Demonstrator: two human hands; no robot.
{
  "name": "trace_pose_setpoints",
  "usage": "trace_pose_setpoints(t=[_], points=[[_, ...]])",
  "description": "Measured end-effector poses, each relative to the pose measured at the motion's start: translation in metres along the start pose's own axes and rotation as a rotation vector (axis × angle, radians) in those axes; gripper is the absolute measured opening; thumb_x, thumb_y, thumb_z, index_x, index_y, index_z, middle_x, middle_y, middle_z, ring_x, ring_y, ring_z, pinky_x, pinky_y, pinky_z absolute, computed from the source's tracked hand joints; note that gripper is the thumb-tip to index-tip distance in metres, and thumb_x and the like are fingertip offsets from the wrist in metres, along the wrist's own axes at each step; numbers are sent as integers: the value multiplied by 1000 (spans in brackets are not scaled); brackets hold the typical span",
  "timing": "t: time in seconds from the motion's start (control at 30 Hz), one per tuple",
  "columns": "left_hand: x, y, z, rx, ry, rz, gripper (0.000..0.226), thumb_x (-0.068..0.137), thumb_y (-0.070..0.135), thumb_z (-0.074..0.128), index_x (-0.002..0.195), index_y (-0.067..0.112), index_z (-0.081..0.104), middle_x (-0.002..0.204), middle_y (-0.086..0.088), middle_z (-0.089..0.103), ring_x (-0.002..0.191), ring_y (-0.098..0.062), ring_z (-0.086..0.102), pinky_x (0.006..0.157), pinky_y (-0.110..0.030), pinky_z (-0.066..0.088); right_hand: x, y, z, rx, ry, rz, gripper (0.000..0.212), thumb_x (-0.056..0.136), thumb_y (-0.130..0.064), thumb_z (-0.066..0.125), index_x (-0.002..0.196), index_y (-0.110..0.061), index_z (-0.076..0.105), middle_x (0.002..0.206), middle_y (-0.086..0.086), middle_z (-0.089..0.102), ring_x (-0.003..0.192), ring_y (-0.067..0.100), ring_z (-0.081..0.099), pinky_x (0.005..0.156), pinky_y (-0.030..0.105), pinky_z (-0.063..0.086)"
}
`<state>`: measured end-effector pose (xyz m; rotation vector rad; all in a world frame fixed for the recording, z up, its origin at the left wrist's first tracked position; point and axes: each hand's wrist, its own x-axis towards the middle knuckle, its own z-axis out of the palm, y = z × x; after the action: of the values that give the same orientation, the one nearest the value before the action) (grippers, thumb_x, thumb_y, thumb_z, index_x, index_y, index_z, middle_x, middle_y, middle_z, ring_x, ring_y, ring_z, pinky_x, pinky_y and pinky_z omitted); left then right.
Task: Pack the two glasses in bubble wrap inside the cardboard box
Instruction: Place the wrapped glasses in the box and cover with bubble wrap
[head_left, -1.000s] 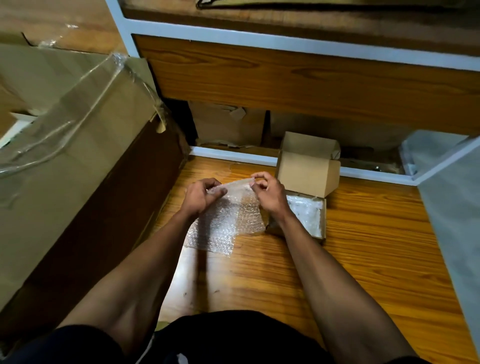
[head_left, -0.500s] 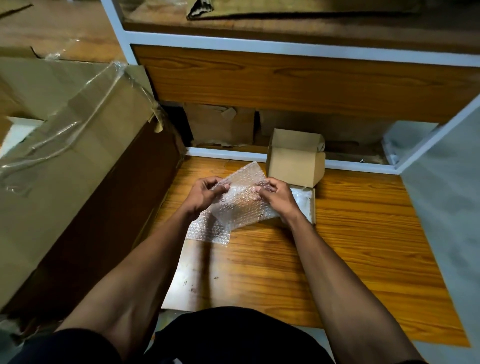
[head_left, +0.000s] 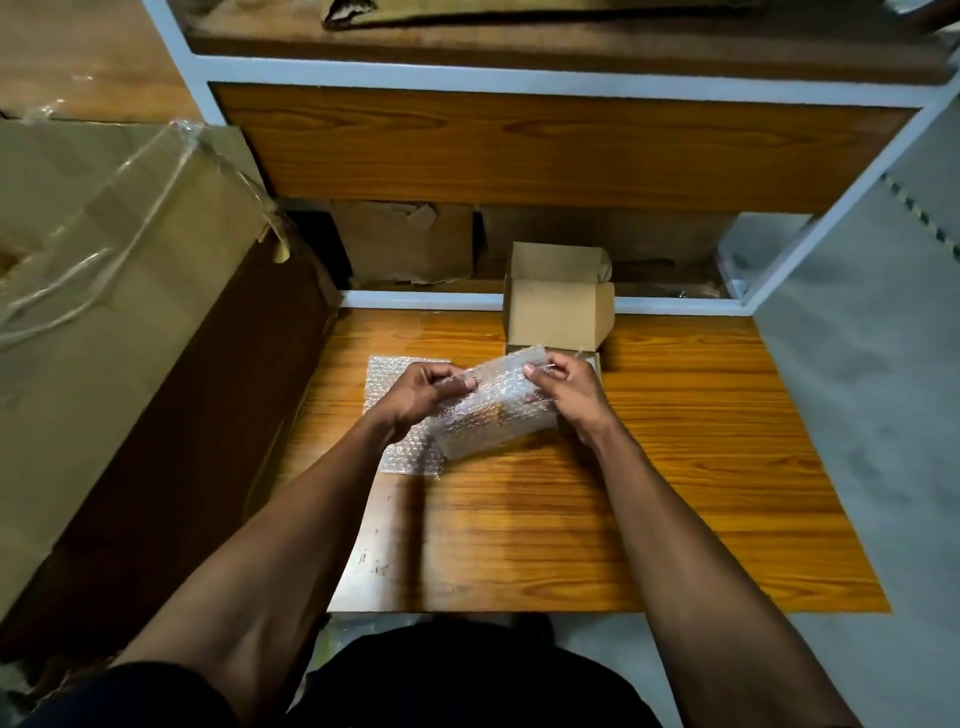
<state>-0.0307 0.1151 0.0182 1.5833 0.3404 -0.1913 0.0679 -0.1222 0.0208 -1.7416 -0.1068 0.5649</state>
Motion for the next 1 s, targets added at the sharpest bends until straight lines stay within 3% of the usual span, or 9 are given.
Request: trace_pose_setpoints(t=[0.1, 0.23, 0.43, 0.53, 0.63, 0.73, 0.83, 0.9, 1.0], points=[[4, 1, 3, -54, -8, -10, 25, 93, 22, 81, 111, 7, 75, 95, 2, 76, 85, -9, 69, 67, -28, 50, -2, 6, -6, 14, 127, 32, 44, 93, -30, 78, 132, -13, 66, 120, 11, 75, 107, 28, 74, 90, 45, 62], [8, -2, 7, -39, -90, -40, 23, 95, 13, 77, 118, 10, 74, 91, 4, 75, 81, -9, 68, 67, -30, 52, -11, 17, -16, -113, 266, 49, 46, 100, -38, 68, 138, -13, 64, 138, 2, 65, 122, 21, 63, 92, 32, 51], [19, 4, 18, -66, -69, -48, 29, 98, 11, 73, 127, 11, 67, 109, -7, 71, 98, -22, 64, 82, -38, 53, -20, 21, -20, -131, 384, 92, 49, 104, -38, 61, 146, -13, 57, 145, 8, 61, 127, 24, 60, 99, 35, 51], [28, 11, 25, -94, -75, -27, 33, 97, 10, 73, 129, 10, 65, 118, -13, 69, 104, -28, 65, 89, -46, 58, -18, 21, -26, -139, 430, 104, 52, 105, -39, 59, 149, -13, 53, 148, 7, 59, 124, 23, 61, 86, 29, 51], [35, 13, 31, -102, -89, -26, 48, 94, 6, 76, 137, 17, 59, 126, -18, 65, 109, -33, 67, 96, -52, 59, -15, 22, -34, -176, 468, 118, 50, 106, -38, 58, 150, -15, 54, 145, 5, 61, 105, 18, 65, 66, 24, 49], [46, 7, 37, -32, -85, -5, 54, 93, 5, 78, 137, 27, 58, 116, -14, 61, 100, -30, 66, 84, -42, 63, -10, 23, -44, -217, 501, 153, 48, 106, -34, 58, 150, -16, 53, 136, 5, 65, 80, 11, 58, 54, 23, 41], [58, -2, 42, 77, 32, 54, 45, 92, 12, 81, 127, 31, 63, 97, -8, 56, 86, -24, 59, 75, -39, 57, 1, 24, -54, -307, 503, 161, 39, 104, -33, 63, 138, -16, 64, 124, 6, 72, 87, 17, 67, 59, 25, 45], [65, -4, 49, 110, 96, 83, 40, 92, 13, 82, 125, 24, 62, 89, -5, 57, 79, -20, 60, 72, -38, 55, 11, 22, -62, -350, 496, 154, 34, 102, -33, 66, 130, -15, 71, 120, 6, 75, 97, 22, 70, 71, 26, 48], [78, -1, 60, 187, 217, 86, 33, 92, 15, 82, 117, 17, 59, 83, -4, 61, 73, -17, 60, 69, -33, 53, 24, 20, -73, -430, 474, 112, 28, 99, -34, 69, 117, -14, 77, 111, 4, 77, 96, 23, 70, 75, 28, 48]])
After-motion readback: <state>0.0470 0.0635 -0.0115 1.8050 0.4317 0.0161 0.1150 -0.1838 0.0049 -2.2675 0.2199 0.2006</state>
